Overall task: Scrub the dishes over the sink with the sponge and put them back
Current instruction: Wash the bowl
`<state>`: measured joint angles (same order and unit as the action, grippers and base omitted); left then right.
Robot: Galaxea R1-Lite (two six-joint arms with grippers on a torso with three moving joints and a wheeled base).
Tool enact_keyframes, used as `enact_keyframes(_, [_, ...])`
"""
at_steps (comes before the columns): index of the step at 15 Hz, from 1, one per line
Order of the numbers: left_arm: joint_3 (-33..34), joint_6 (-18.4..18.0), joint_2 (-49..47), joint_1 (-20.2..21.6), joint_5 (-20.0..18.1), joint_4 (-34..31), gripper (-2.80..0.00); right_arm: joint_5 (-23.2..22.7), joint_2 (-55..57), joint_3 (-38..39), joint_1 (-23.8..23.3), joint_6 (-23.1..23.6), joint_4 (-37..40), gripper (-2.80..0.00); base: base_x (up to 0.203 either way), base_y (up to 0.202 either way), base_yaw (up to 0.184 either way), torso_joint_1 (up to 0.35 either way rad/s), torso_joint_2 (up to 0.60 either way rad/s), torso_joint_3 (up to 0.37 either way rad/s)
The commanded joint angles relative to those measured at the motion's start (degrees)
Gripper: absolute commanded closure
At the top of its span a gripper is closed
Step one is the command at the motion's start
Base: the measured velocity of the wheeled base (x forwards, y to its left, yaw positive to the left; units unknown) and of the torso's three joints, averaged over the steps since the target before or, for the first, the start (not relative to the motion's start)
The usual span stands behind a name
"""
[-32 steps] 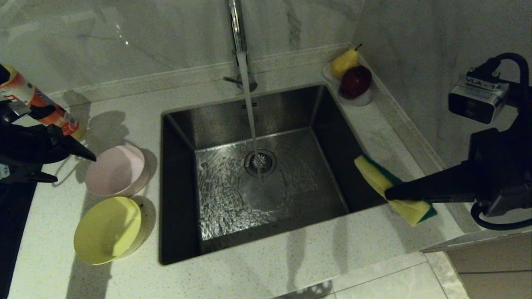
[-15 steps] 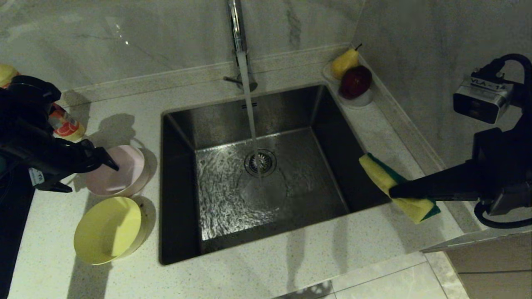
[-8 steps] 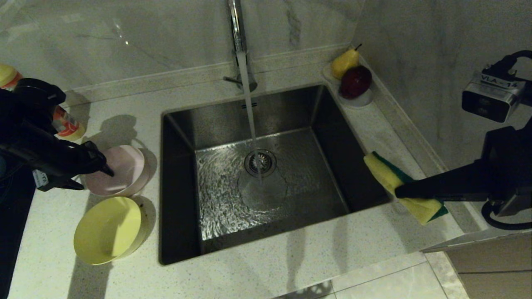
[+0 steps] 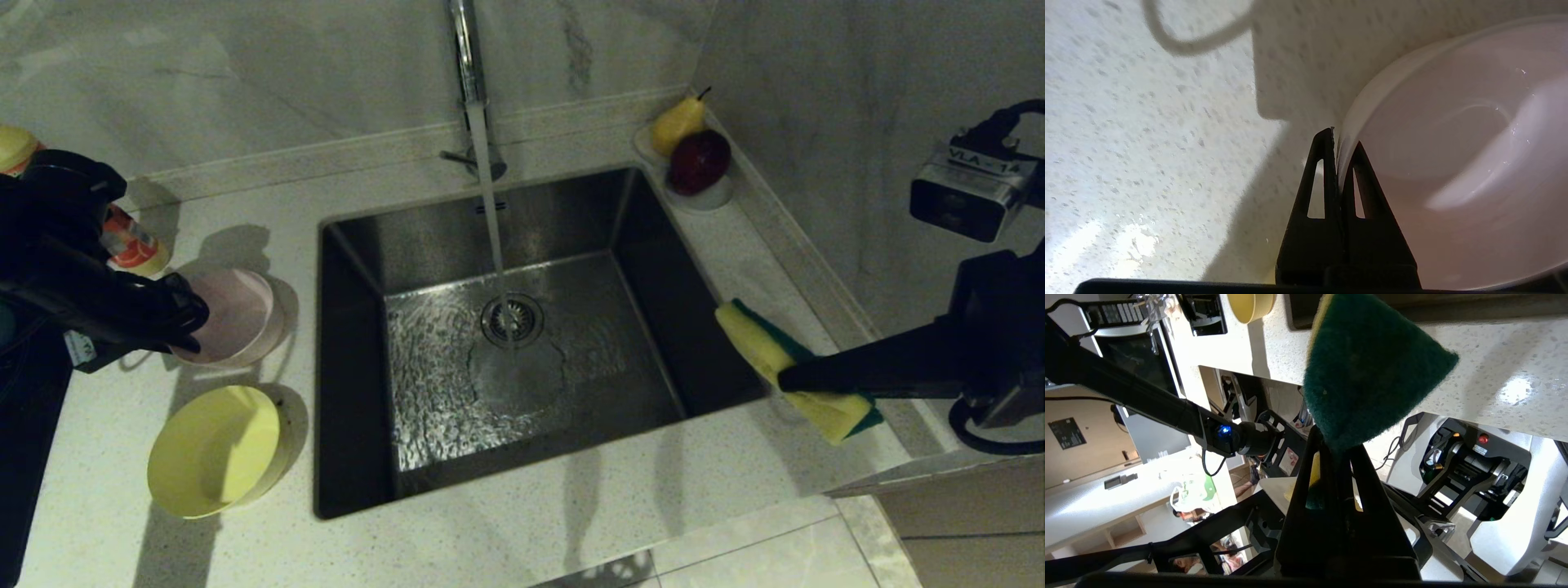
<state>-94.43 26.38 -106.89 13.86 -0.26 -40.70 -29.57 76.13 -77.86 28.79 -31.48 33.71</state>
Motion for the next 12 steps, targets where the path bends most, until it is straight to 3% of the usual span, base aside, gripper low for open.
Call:
enact_keyframes(1, [-1.21, 0.93, -0.43, 0.54, 0.67, 0.16, 0.0, -0.22, 0.25, -0.01, 0.03, -0.16, 0.13, 0.0, 0.0, 0.0, 0.0, 0.0, 0.0, 0.0])
enact_keyframes(4, [-6.41, 3.85, 0.08, 2.82, 0.18, 0.44, 0.0, -0.22, 0.3, -0.1, 0.1, -0.16, 0.13, 0.0, 0.0, 0.0, 0.0, 0.0, 0.0, 0.0])
enact_keyframes(7, [-13.69, 9.76, 0.98, 4.04, 0.25, 1.39, 0.0, -0.22, 0.25, 0.08, 0.19, -0.09, 0.13, 0.0, 0.0, 0.0, 0.0, 0.0, 0.0, 0.0])
enact_keyframes(11, [-13.5, 12.1, 5.64, 3.12, -0.94, 8.11, 0.0, -0.22, 0.07, 0.81, 0.06, -0.08, 0.04, 0.0, 0.0, 0.0, 0.0, 0.0, 0.0, 0.0])
enact_keyframes(12, [-13.5, 14.79, 6.22, 1.98, -0.78, 10.33, 0.0, -0.22, -0.02, 0.94, 0.21, -0.08, 0.04, 0.0, 0.0, 0.0, 0.0, 0.0, 0.0, 0.0])
